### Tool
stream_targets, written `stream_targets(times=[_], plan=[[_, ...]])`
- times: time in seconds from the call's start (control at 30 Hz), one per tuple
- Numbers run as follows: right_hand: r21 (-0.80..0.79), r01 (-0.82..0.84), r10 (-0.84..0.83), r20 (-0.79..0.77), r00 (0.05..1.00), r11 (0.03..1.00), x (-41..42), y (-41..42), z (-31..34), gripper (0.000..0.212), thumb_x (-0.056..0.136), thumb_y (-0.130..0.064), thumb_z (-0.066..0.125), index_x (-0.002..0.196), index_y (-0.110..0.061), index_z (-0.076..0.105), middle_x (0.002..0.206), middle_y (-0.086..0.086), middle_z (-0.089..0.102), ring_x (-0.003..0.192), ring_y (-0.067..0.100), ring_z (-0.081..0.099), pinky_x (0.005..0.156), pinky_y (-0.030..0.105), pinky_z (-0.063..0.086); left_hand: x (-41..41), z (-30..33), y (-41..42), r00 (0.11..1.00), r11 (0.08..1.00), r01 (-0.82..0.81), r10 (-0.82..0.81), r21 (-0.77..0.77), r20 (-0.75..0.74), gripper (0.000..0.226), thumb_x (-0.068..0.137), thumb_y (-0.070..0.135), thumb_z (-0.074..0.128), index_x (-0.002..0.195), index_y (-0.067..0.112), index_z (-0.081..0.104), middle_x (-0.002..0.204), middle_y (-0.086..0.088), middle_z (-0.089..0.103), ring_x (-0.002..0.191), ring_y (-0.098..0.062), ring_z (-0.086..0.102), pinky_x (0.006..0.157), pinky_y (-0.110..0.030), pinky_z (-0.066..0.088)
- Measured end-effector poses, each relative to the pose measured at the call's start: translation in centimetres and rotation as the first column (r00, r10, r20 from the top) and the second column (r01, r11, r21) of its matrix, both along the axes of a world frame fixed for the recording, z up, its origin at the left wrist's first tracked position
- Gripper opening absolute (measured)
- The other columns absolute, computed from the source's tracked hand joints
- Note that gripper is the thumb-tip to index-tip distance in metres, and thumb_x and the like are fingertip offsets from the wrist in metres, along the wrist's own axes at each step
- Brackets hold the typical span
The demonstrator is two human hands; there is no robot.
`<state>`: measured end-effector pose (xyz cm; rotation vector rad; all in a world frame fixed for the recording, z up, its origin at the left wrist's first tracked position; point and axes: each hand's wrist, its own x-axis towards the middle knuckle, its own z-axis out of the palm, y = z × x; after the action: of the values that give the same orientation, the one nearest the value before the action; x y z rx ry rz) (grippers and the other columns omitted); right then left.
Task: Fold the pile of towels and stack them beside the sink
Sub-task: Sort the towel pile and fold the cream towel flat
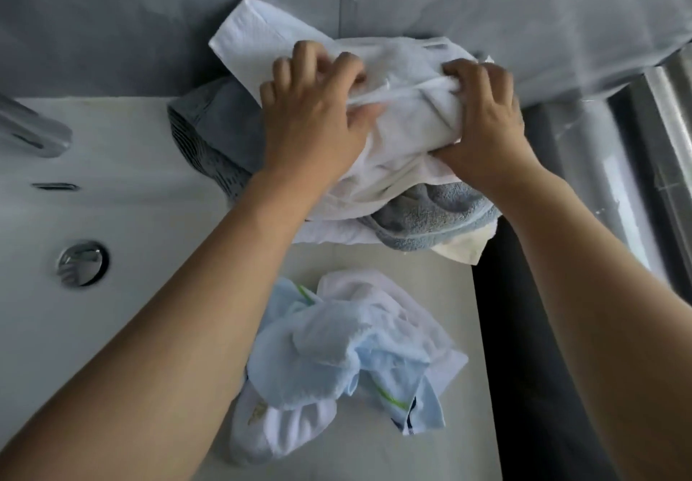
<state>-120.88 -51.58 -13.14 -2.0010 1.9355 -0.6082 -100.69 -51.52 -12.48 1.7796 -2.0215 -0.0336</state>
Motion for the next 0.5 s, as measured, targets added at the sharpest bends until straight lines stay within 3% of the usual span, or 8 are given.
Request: stream_targets(times=[0.1,0.17,0.2,0.3,0.4,0.5], plan=[[-0.033,0.068,-0.072,-0.126,0.989,0.997,-0.2,-0.8,0.6,0.058,0.08,-0.029,0.066,0.133,-0.017,0.045,0.131,0.011,0.043,0.117,0.038,0.042,0.099,0.042,0.031,-0.2,1.0,-0.3,0.997,0.997,0.066,-0.068,-0.046,-0.03,0.023,0.092,0.024,0.051,0.111,0.014,0.06,0.124,-0.006,0.054,0.116,-0.029,0.048,0.096,-0.038,0.033],[-0.041,0.054,-0.06,-0.168,0.984,0.998,-0.5,-0.6,1.3,0.056,0.077,-0.029,0.068,0.127,-0.014,0.05,0.128,0.012,0.045,0.115,0.038,0.042,0.097,0.04,0.03,-0.1,2.0,0.1,0.98,0.988,0.099,-0.118,-0.118,-0.161,0.023,0.091,0.017,0.048,0.107,0.007,0.06,0.112,0.002,0.06,0.111,-0.022,0.052,0.104,-0.038,0.035],[-0.038,0.029,-0.035,-0.146,0.989,0.999,-0.6,-0.3,1.8,0.056,0.075,-0.031,0.071,0.125,-0.012,0.052,0.126,0.013,0.046,0.115,0.038,0.041,0.097,0.039,0.029,0.0,2.6,0.7,0.953,0.984,0.088,-0.129,-0.155,-0.273,0.021,0.091,0.015,0.048,0.104,0.003,0.06,0.099,0.01,0.059,0.101,-0.017,0.052,0.1,-0.033,0.038],[-0.055,-0.083,0.084,0.019,0.996,0.995,-0.6,1.4,3.1,0.054,0.074,-0.027,0.073,0.12,-0.007,0.054,0.117,0.004,0.04,0.113,0.033,0.04,0.096,0.029,0.026,0.8,3.6,3.1,0.826,0.986,0.028,-0.116,-0.166,-0.551,0.016,0.093,0.013,0.05,0.098,0.0,0.055,0.079,0.022,0.045,0.072,-0.003,0.044,0.07,-0.017,0.037],[-0.016,-0.175,0.174,0.223,0.959,0.984,-0.2,3.3,4.2,0.046,0.074,-0.013,0.074,0.113,-0.004,0.052,0.11,0.004,0.045,0.106,0.021,0.044,0.095,0.03,0.035,1.5,3.9,5.5,0.728,0.989,-0.006,-0.095,-0.146,-0.679,0.005,0.09,0.005,0.049,0.092,0.008,0.052,0.076,0.014,0.049,0.07,0.001,0.045,0.068,-0.02,0.039],[0.039,-0.163,0.129,0.443,0.887,0.986,0.7,5.8,5.5,0.035,0.072,-0.017,0.075,0.096,-0.014,0.049,0.09,0.001,0.056,0.083,0.012,0.046,0.075,0.036,0.043,2.3,4.2,7.8,0.584,0.998,-0.013,-0.037,-0.055,-0.811,0.017,0.09,0.0,0.053,0.087,0.017,0.054,0.077,0.016,0.054,0.072,0.001,0.048,0.072,-0.02,0.042]])
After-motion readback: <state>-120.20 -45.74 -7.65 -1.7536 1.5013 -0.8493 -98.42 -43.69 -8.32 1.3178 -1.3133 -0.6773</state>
